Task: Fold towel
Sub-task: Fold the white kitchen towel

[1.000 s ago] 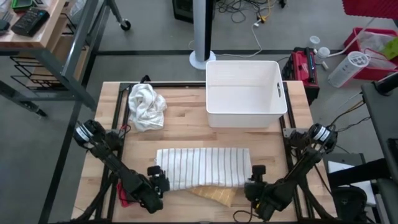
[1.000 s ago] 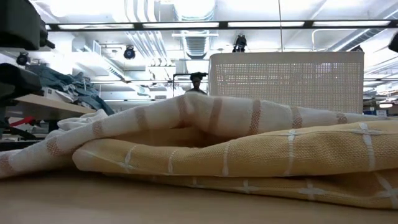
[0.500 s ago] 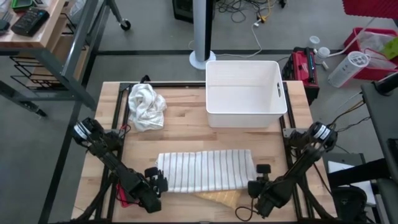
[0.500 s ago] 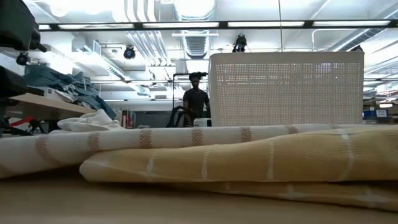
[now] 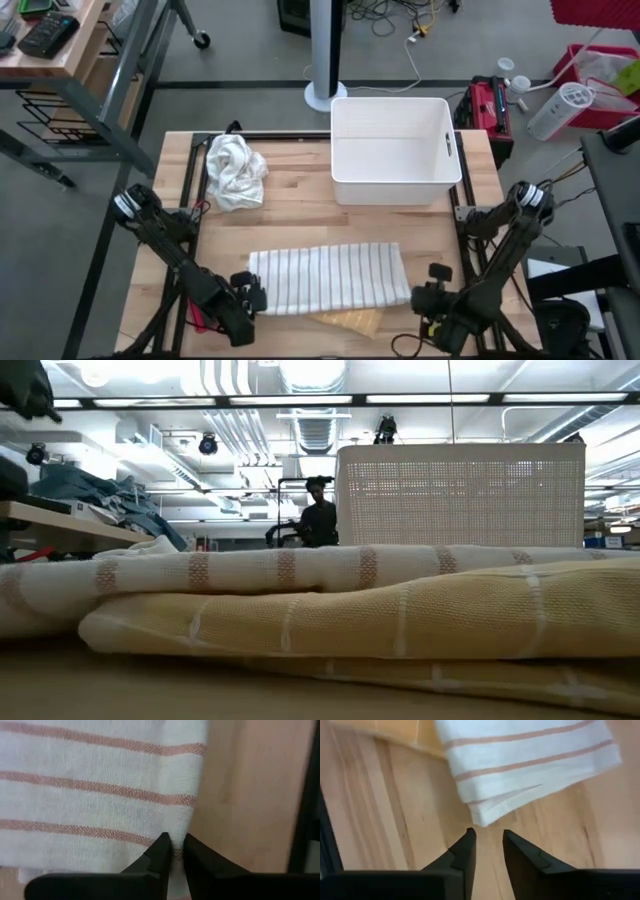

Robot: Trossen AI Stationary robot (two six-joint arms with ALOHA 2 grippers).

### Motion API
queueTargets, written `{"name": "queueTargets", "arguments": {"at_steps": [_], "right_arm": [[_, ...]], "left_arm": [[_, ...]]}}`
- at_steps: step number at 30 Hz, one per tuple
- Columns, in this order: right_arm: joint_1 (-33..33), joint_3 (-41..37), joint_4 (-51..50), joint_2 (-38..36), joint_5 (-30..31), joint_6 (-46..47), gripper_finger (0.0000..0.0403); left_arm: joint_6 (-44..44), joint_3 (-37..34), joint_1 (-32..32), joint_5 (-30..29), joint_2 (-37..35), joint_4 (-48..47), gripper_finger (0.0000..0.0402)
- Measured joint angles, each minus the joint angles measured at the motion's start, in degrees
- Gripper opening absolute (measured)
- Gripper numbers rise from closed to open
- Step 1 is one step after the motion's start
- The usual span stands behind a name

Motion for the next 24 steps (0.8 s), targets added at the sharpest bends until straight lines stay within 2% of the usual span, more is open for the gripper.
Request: {"name": "queueTargets", "arguments": {"at_steps": [6, 14, 17, 24], "right_arm": [[0.9, -0.7, -7.3, -2.9, 3.0, 14.4, 0.0116], [2.7, -0.9, -5.8, -3.6, 10.0, 16.6, 0.0131], [2.9, -0.9, -5.6, -3.3, 11.0, 16.8, 0.0135], [3.0, -1.2, -4.2, -3.2, 12.9, 16.7, 0.0146]], "left_arm": [[-0.1, 0.0, -0.7, -0.4, -2.2, 0.2, 0.005], [-4.3, -0.1, -1.3, -2.0, -2.2, 0.3, 0.0046], [-4.7, -0.1, -1.3, -1.6, -2.2, 1.4, 0.0073], [-4.1, 0.2, -1.7, -1.3, -2.6, 3.4, 0.0172]]}}
